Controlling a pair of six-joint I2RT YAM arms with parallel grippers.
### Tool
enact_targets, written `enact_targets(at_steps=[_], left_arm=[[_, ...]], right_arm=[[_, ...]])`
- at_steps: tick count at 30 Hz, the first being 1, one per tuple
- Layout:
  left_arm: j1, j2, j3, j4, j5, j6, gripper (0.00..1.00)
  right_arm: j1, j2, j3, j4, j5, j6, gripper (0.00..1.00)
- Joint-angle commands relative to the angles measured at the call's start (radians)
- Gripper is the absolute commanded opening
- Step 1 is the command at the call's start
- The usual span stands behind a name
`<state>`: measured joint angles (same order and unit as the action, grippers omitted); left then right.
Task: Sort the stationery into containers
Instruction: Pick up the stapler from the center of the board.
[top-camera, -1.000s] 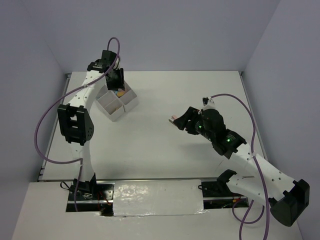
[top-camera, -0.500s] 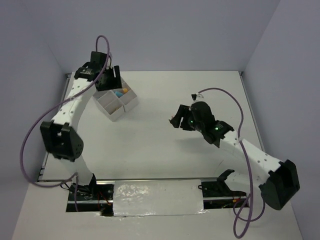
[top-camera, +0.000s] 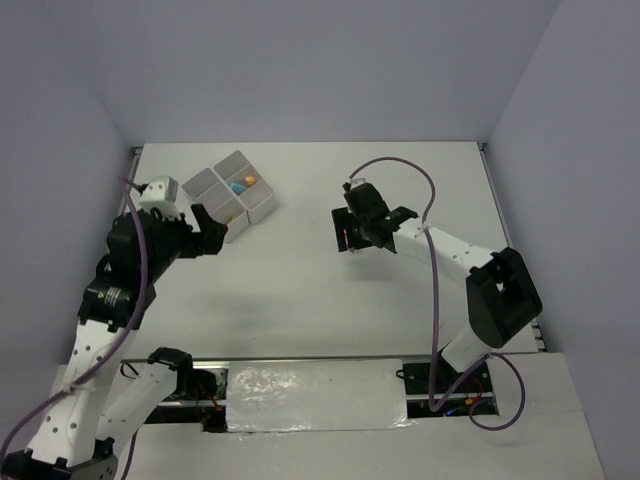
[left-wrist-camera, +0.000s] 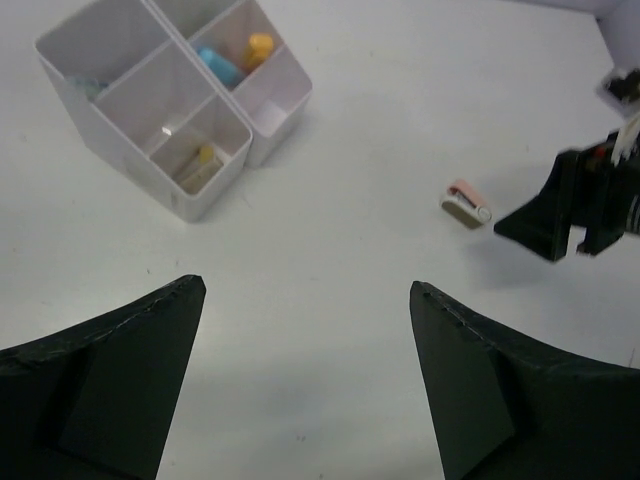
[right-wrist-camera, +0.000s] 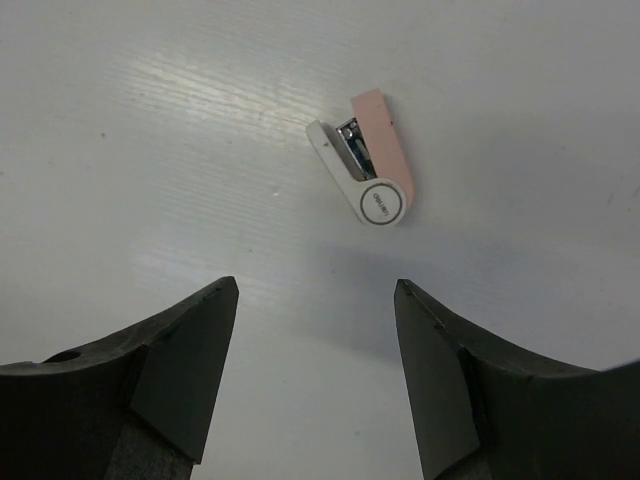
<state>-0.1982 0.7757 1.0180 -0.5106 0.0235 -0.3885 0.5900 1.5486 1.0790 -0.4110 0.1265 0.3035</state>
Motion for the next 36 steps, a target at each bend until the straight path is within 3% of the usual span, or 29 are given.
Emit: enact_targets(at_steps=[1, 5, 11, 17, 21, 23, 26, 31, 36], left_arm=[[-0.003, -0.111, -0.143, 0.093, 0.052, 0.016, 0.97], [-0.003, -0.158, -0.246, 0.122, 0.069, -0.012, 0.98], [-0.003, -0.144, -0.242, 0.093, 0.076, 0.007, 0.99], [-0.003, -0.136, -0.245, 0.099, 0.105, 0.011, 0.99], [-0.003, -0.130, -0.243, 0.096, 0.115, 0.013, 0.99], [-0.003, -0.128, -0.245, 0.101, 0.119, 0.008, 0.99], [-0.003, -0.119, -0.251, 0.113, 0.142, -0.007, 0.99], [-0.003, -0.070, -0.274, 0.153, 0.168, -0.165, 0.99], [-0.023, -0.024, -0.328, 0.392, 0.296, -0.400, 0.98]], right_arm=[[-0.018, 0.065, 0.100, -0.043, 0.055, -0.132, 0.71], [-0.038, 0.131, 0.148, -0.045, 0.027, -0.202, 0.71], [-0.059, 0.277, 0.242, -0.104, 0.032, -0.290, 0.68], [-0.073, 0.352, 0.257, -0.098, -0.063, -0.322, 0.54], [-0.075, 0.378, 0.239, -0.085, -0.102, -0.317, 0.52], [-0.075, 0.387, 0.237, -0.077, -0.088, -0.308, 0.35], [-0.075, 0.403, 0.240, -0.078, -0.090, -0.305, 0.24], [-0.068, 0.303, 0.146, 0.027, -0.172, -0.219, 0.12], [0.000, -0.008, -0.107, 0.306, -0.277, -0.127, 0.12]])
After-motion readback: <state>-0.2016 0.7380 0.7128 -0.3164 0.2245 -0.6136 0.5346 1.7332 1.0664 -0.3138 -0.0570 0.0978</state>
